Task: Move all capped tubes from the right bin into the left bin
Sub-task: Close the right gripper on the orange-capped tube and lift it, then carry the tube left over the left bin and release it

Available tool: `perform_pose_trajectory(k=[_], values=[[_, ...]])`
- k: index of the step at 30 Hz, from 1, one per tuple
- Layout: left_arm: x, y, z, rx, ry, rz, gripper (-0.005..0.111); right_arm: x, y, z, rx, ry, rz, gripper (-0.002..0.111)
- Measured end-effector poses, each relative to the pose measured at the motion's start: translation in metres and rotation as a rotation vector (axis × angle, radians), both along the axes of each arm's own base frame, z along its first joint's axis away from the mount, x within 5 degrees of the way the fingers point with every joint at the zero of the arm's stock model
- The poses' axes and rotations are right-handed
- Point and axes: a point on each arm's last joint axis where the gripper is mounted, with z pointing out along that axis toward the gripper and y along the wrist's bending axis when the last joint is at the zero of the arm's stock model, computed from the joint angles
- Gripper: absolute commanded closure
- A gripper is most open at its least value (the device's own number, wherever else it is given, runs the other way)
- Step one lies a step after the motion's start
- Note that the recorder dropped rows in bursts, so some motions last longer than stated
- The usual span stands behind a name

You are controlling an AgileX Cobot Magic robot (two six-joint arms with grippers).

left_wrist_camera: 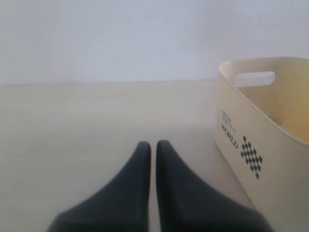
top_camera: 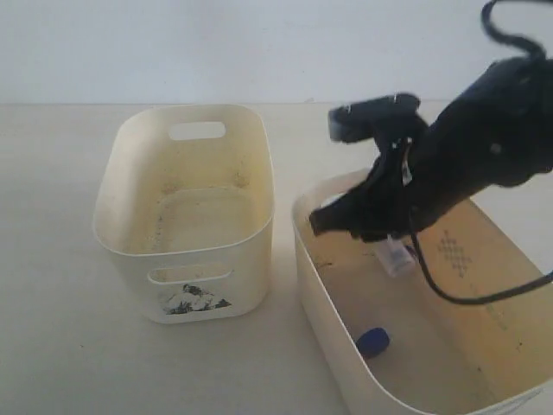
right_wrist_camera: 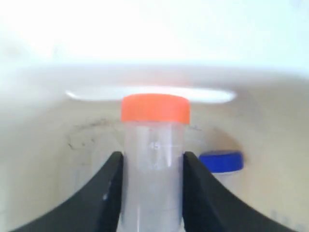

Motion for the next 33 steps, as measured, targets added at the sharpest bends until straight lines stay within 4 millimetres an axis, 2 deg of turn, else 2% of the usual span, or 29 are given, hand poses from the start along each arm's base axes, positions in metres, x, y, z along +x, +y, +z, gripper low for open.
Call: perform_pose_trajectory(k=[7, 9, 12, 16, 20, 22, 26, 27, 28, 30, 31, 32, 33], values=[[0.0, 0.0, 0.0, 0.0, 0.0, 0.0, 0.102, -0.01, -0.007, 0.085, 0.107, -0.205, -0.011, 0.108], [0.0, 0.0, 0.0, 0.0, 0.0, 0.0, 0.102, -0.016, -0.007, 0.103, 0.175, -0.273, 0.008, 0.108], [0.0, 0.0, 0.0, 0.0, 0.0, 0.0, 0.102, -0.021, -0.002, 0.118, 0.279, -0.345, 0.053, 0.108], [0.0, 0.0, 0.0, 0.0, 0.0, 0.0, 0.102, -0.025, 0.019, 0.126, 0.384, -0.419, 0.154, 0.108], [0.0, 0.0, 0.0, 0.0, 0.0, 0.0, 0.102, -0.028, 0.047, 0.122, 0.395, -0.484, 0.277, 0.106], [0.0, 0.0, 0.0, 0.0, 0.0, 0.0, 0.102, -0.026, 0.059, 0.115, 0.384, -0.503, 0.318, 0.096], [0.0, 0.0, 0.0, 0.0, 0.0, 0.0, 0.102, -0.017, 0.072, 0.095, 0.357, -0.486, 0.335, 0.051], [0.0, 0.0, 0.0, 0.0, 0.0, 0.0, 0.102, -0.013, 0.075, 0.088, 0.348, -0.475, 0.335, 0.047], [0.0, 0.0, 0.0, 0.0, 0.0, 0.0, 0.102, -0.011, 0.076, 0.084, 0.342, -0.466, 0.335, 0.05], [0.0, 0.0, 0.0, 0.0, 0.0, 0.0, 0.102, -0.009, 0.078, 0.077, 0.333, -0.453, 0.337, 0.07], [0.0, 0.0, 0.0, 0.0, 0.0, 0.0, 0.102, -0.008, 0.079, 0.076, 0.333, -0.455, 0.336, 0.08], [0.0, 0.0, 0.0, 0.0, 0.0, 0.0, 0.102, -0.008, 0.079, 0.076, 0.334, -0.459, 0.335, 0.098], [0.0, 0.0, 0.0, 0.0, 0.0, 0.0, 0.102, -0.007, 0.079, 0.078, 0.339, -0.471, 0.333, 0.109]])
